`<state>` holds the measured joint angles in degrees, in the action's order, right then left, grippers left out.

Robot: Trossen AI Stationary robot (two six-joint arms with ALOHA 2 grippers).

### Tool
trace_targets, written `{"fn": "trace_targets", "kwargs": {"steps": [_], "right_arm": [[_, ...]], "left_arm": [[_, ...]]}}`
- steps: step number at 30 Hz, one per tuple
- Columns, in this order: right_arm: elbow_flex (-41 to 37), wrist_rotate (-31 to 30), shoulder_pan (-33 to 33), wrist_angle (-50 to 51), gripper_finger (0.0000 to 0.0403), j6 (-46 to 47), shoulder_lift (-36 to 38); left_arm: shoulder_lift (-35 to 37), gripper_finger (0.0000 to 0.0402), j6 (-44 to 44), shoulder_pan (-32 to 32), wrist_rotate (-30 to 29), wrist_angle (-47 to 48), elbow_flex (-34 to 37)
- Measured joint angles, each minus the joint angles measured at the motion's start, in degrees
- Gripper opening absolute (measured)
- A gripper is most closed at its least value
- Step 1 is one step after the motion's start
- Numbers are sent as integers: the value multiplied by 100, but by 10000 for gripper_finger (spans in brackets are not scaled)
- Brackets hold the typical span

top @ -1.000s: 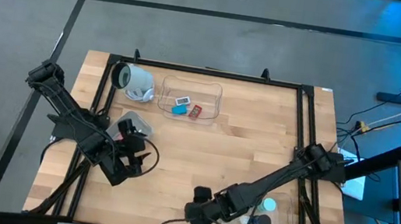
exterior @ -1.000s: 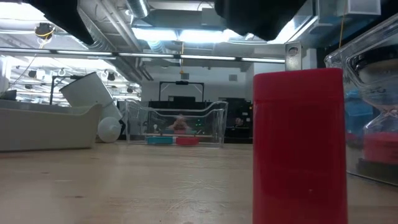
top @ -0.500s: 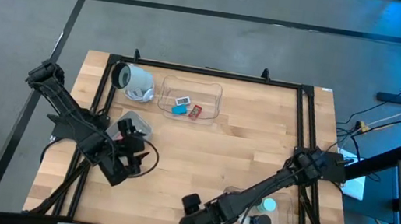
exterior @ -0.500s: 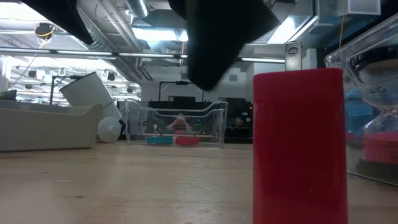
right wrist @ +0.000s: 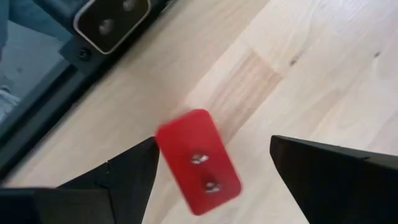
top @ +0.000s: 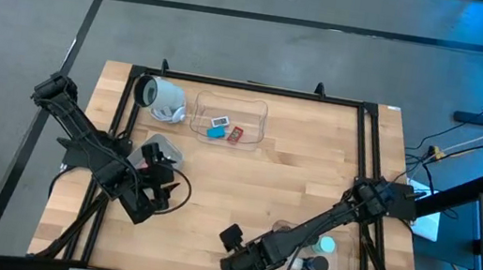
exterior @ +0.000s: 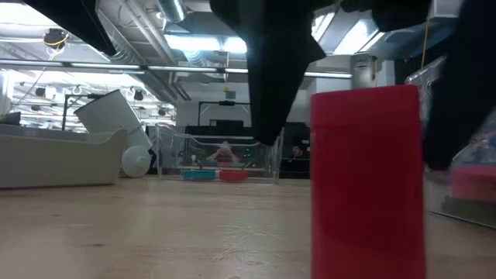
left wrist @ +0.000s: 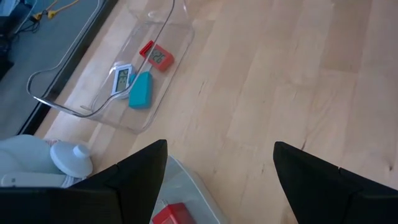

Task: Pick & Place Office items
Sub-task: Put the orange charger adapter into the gray bin

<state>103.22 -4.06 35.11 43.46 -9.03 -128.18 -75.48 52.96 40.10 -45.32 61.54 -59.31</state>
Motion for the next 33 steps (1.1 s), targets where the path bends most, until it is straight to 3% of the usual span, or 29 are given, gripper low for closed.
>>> {"fn": "trace_targets", "kwargs": {"steps": [9,17,28,33], "right_arm": [[0,85,-43,4,302,-20,0],[0,633,-52,-69,237,698,0],[0,645,-51,-149,142,1490,1],[0,645,-52,-169,127,1789,2]], "left_arm": [[0,292,-25,0,0,11,0],[0,292,-84,0,0,15,0],[0,292,-77,0,0,15,0],[0,292,-74,0,0,14,0]]}}
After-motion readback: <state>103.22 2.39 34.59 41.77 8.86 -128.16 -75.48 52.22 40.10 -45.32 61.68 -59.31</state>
